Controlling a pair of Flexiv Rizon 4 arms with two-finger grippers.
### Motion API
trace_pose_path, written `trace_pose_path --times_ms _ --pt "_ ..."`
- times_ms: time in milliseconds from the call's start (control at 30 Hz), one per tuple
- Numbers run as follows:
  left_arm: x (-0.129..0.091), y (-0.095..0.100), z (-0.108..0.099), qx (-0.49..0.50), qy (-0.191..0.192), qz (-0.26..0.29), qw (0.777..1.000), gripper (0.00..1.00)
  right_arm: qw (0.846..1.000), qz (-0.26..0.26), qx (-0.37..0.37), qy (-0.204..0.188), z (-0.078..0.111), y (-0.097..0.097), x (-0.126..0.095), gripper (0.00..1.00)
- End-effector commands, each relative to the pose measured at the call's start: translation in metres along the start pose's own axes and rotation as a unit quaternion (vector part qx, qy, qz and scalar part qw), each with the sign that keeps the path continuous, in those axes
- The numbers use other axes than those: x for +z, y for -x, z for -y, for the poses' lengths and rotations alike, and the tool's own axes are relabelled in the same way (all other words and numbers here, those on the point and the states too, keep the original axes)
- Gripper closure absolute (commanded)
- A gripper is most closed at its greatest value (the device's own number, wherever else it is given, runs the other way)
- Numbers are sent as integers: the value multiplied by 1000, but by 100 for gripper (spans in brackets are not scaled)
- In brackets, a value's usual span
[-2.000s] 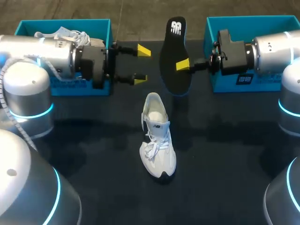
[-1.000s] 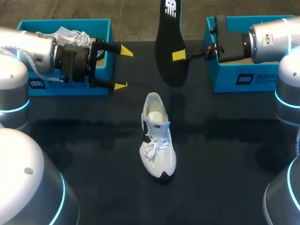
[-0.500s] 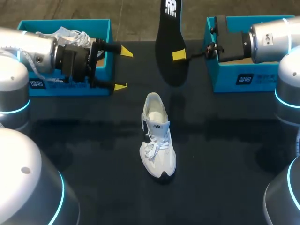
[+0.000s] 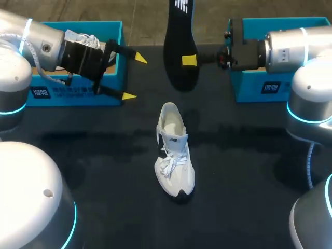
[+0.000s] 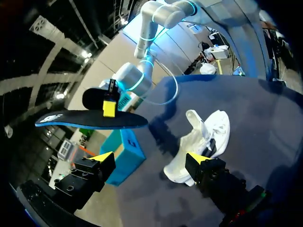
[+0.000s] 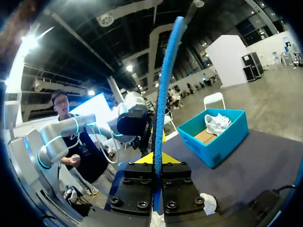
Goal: Take the shoe out of the shoebox, open the shoe tongue, remove and reinsert the insole, then place the shoe into the shoebox
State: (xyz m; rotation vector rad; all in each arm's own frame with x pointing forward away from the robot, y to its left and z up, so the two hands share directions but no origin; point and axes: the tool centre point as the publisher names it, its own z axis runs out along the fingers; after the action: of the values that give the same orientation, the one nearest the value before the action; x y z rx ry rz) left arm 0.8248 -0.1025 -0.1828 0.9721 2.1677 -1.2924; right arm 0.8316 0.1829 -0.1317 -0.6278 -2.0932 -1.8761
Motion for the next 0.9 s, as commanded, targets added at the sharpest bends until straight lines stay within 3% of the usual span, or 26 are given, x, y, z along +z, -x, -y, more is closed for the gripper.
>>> trace_pose_path --times_ms 33,233,367,433,567,900 --pt "1 -7 -10 -11 23 -39 999 0 1000 0 0 -2 -2 2 5 100" --pt "6 -23 -28 -43 62 -55 996 0 1000 0 0 -2 -2 2 5 100" --pt "12 -30 -39 -65 66 -49 995 0 1000 0 0 -2 -2 2 5 100" --pt "17 -34 -46 -67 67 -45 994 0 1000 0 -25 10 2 9 9 100" --pt "25 -42 -57 -81 73 -43 993 0 999 10 -48 -5 14 24 17 100" --pt "42 -55 -76 -126 104 -62 985 0 998 -26 -64 4 48 49 28 100"
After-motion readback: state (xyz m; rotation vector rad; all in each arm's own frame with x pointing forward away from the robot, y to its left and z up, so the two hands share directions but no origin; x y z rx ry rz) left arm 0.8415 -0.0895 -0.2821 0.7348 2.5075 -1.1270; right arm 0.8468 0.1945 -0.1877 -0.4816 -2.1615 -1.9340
